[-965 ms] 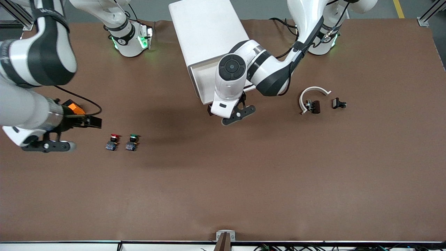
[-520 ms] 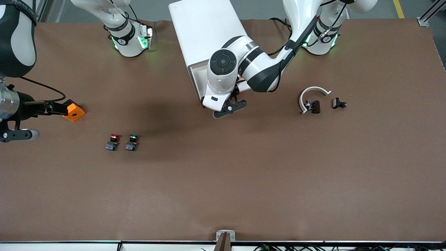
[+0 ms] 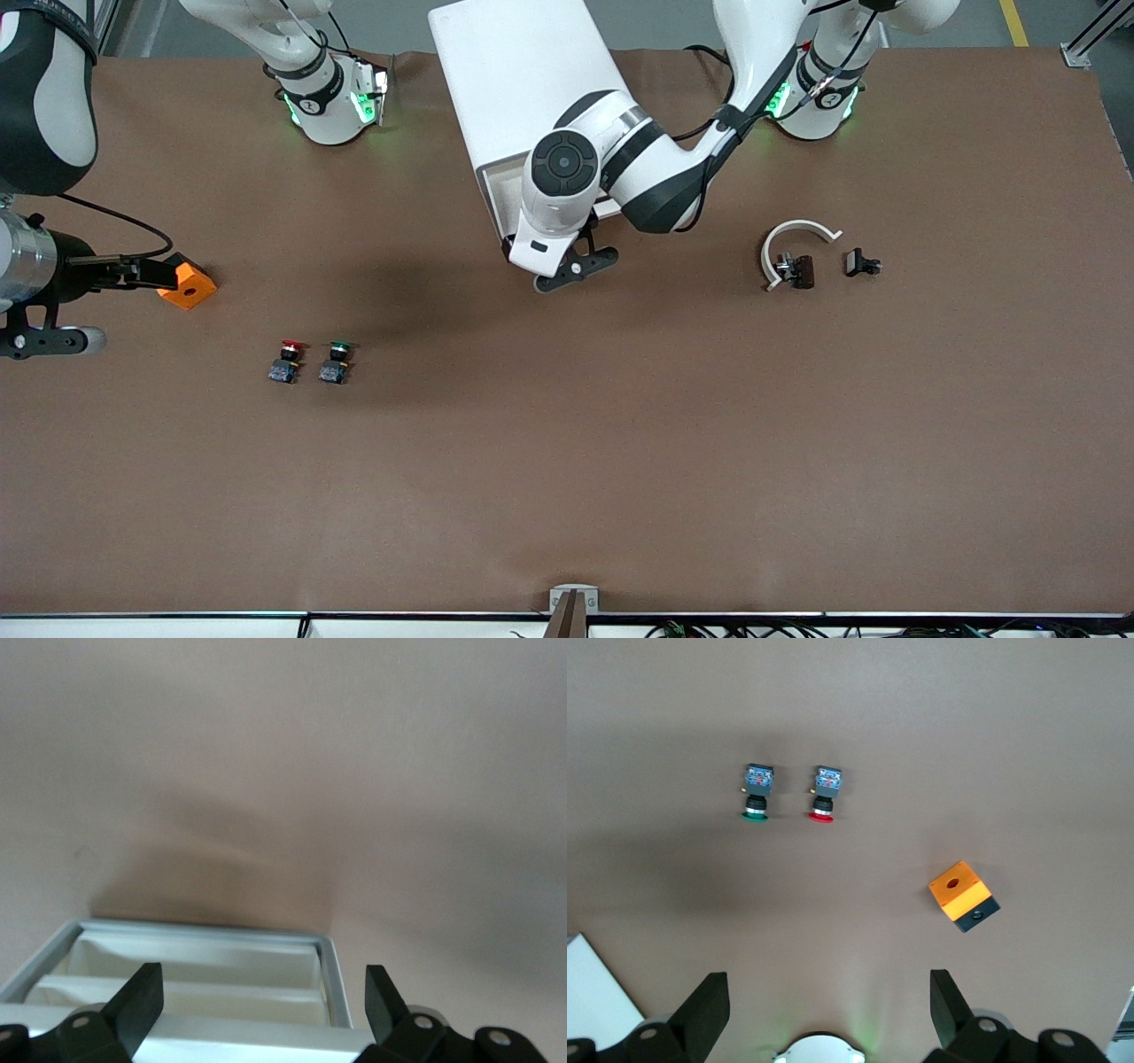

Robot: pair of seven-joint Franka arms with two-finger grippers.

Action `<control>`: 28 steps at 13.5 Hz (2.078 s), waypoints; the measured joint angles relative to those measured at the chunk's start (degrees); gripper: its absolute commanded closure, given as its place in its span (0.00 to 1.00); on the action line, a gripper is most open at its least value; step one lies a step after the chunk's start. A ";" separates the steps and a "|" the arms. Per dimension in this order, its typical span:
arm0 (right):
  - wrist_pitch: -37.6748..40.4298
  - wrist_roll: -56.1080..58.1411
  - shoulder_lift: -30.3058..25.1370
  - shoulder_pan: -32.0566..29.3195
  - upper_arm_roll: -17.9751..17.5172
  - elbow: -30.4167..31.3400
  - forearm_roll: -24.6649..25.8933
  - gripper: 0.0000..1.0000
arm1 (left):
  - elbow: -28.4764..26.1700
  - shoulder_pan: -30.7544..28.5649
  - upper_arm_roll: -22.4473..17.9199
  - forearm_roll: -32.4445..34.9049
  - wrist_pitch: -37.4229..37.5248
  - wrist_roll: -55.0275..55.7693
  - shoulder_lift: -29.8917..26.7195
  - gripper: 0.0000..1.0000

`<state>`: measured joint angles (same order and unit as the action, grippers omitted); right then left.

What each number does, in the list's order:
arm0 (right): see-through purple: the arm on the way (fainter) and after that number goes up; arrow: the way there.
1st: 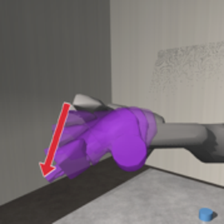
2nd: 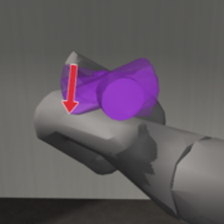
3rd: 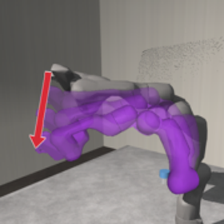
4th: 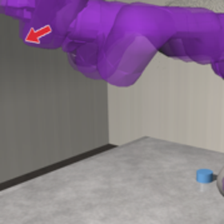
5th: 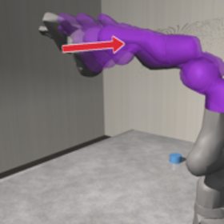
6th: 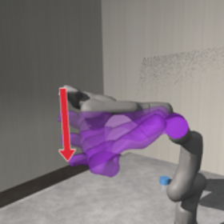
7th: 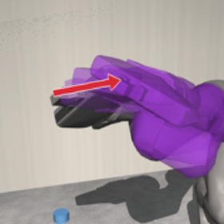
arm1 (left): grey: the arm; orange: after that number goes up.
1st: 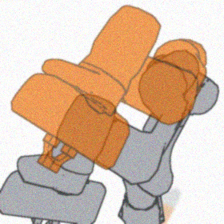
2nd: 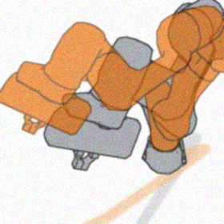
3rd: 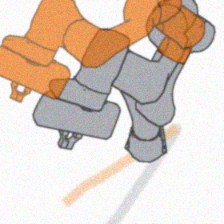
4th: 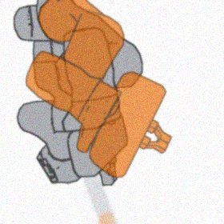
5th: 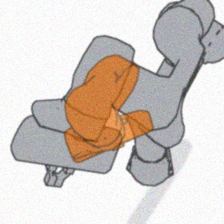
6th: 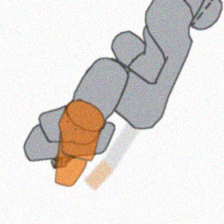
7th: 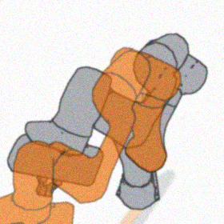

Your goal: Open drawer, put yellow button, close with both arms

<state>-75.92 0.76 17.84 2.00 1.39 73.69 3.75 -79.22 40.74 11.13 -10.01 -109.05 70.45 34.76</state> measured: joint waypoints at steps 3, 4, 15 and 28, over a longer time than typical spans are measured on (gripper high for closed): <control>0.25 -0.78 0.00 0.00 0.04 -1.64 -0.22 0.00 | -0.81 1.38 0.50 -4.72 1.92 0.14 0.41 0.00; 1.49 -0.87 -0.05 -0.03 0.13 -3.37 -0.23 0.00 | -0.97 1.64 0.72 -6.10 2.83 0.27 0.47 0.00; 9.20 -1.33 -3.87 -2.42 0.64 -8.73 -0.86 0.00 | -2.53 1.67 1.12 -16.42 5.95 0.32 1.26 0.00; 5.15 -1.32 -12.65 -3.20 0.39 6.01 -4.49 0.00 | 1.21 -13.33 0.86 -11.97 9.46 0.34 -2.41 0.00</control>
<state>-70.77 -0.56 5.19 -1.20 1.78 79.69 -0.74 -78.01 27.41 12.00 -21.98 -99.59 70.79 32.35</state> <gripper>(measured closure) 0.000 0.000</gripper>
